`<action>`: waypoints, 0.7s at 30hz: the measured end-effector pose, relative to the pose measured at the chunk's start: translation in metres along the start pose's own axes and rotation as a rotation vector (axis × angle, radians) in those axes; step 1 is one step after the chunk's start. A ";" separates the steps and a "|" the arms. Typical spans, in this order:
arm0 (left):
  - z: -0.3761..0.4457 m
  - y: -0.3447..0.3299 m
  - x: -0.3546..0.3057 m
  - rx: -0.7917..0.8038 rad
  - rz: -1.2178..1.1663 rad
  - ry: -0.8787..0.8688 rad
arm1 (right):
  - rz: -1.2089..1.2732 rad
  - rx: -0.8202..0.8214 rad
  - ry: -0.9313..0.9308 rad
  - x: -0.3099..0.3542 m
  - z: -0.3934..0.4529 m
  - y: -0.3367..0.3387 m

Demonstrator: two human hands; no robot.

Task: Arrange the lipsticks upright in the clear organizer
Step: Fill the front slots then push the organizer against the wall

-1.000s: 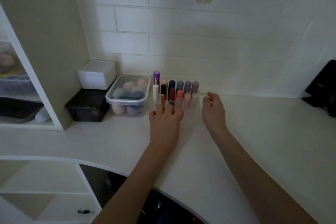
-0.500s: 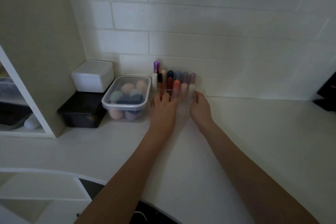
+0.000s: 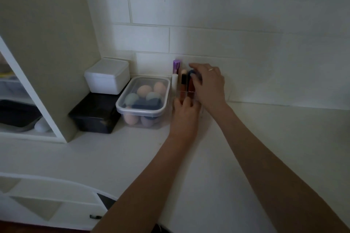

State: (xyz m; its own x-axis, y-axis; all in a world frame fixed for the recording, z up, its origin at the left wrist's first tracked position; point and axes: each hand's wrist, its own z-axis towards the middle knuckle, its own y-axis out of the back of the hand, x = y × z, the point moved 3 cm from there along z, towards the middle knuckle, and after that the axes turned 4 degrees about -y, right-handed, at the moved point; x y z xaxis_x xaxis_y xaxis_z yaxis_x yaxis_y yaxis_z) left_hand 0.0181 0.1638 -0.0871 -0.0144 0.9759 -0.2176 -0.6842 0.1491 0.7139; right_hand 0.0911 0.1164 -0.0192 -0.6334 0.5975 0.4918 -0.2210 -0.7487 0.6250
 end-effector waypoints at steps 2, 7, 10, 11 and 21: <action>0.000 -0.001 0.001 -0.011 0.007 -0.010 | -0.011 -0.006 0.004 0.004 0.008 -0.008; 0.001 -0.007 0.005 0.009 -0.034 0.010 | -0.038 0.022 0.002 0.003 0.013 -0.019; 0.000 -0.008 0.005 0.035 -0.043 0.021 | 0.072 0.006 0.041 0.003 0.012 -0.017; 0.000 -0.006 0.004 0.038 -0.051 0.031 | 0.089 0.008 0.042 0.003 0.013 -0.015; 0.000 -0.001 0.004 0.028 -0.074 0.051 | 0.156 0.112 0.017 0.010 0.011 -0.007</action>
State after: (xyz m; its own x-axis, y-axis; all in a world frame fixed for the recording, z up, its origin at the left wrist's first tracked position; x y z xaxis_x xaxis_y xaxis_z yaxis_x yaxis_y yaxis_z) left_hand 0.0188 0.1676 -0.0884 -0.0020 0.9527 -0.3040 -0.6638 0.2261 0.7129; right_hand 0.0947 0.1304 -0.0118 -0.6664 0.4708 0.5781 -0.0357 -0.7947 0.6060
